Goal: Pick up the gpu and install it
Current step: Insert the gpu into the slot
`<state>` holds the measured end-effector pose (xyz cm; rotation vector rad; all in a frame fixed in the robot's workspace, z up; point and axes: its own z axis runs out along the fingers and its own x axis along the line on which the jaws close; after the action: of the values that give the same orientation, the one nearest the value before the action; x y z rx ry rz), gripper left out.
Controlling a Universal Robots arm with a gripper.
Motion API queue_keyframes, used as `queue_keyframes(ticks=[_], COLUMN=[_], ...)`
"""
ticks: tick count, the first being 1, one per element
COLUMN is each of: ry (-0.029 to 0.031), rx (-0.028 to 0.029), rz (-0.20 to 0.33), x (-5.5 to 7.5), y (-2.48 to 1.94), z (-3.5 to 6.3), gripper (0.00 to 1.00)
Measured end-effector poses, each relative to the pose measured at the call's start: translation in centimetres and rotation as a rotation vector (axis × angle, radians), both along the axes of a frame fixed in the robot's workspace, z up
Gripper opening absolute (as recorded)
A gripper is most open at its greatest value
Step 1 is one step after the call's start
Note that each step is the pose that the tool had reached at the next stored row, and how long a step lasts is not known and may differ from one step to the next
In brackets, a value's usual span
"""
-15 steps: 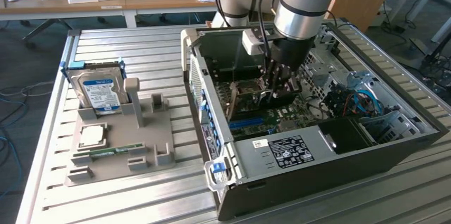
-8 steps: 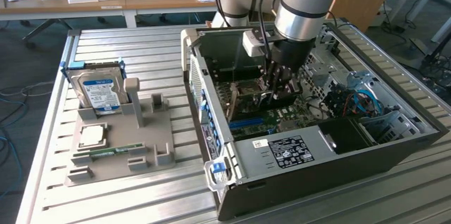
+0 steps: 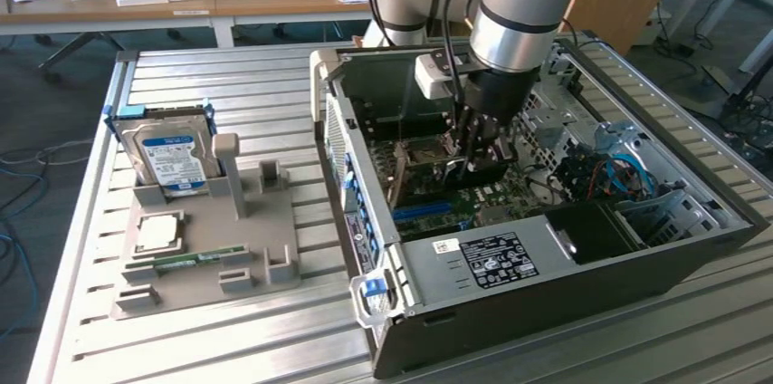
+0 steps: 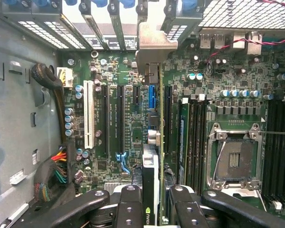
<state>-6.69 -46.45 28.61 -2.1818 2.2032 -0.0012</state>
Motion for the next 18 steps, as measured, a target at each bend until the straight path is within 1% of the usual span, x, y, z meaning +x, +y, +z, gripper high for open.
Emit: queue_keyframes(ticks=[5,11,18], ry=[-0.0002,-0.0001,0.0], rx=[0.0003,0.0,0.0], rz=[0.0,0.0,0.0], x=[-0.13,-0.83,-0.98], y=[0.01,0.0,0.0], z=[-0.03,-0.05,-0.05], gripper=[0.26,0.26,0.26])
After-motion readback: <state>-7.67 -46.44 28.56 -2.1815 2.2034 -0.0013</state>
